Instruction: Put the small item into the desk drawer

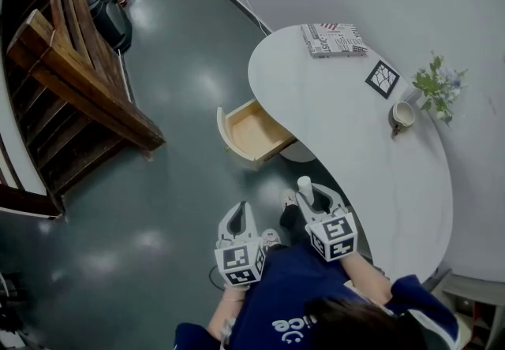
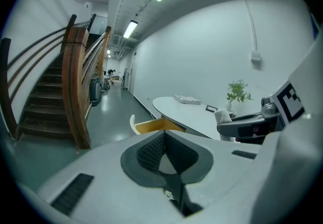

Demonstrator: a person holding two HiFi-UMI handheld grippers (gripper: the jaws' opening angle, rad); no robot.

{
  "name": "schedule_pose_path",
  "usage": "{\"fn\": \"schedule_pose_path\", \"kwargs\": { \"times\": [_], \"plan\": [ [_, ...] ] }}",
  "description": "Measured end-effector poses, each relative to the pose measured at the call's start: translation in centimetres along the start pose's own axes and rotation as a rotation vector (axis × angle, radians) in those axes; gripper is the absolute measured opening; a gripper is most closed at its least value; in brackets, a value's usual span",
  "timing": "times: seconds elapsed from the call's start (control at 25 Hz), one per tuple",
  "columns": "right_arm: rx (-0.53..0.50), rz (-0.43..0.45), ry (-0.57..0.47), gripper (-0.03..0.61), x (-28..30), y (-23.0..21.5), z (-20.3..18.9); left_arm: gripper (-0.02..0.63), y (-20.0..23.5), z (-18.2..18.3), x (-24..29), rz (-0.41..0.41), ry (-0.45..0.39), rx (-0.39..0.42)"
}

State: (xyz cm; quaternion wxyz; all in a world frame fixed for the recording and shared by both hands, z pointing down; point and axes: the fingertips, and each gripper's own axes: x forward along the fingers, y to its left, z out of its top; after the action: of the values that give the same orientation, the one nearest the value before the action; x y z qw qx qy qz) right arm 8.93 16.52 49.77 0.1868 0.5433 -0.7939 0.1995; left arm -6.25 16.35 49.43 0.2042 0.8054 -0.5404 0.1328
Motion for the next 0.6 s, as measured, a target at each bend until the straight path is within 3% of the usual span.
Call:
{"fn": "schedule_pose_path", "kwargs": {
  "times": [0.6],
  "plan": [
    [-0.013,0.137,0.018,0.14,9.4,-4.1,5.8,0.005,1.0,5.1,8.7,0.082,0.027,0.007]
  ]
}}
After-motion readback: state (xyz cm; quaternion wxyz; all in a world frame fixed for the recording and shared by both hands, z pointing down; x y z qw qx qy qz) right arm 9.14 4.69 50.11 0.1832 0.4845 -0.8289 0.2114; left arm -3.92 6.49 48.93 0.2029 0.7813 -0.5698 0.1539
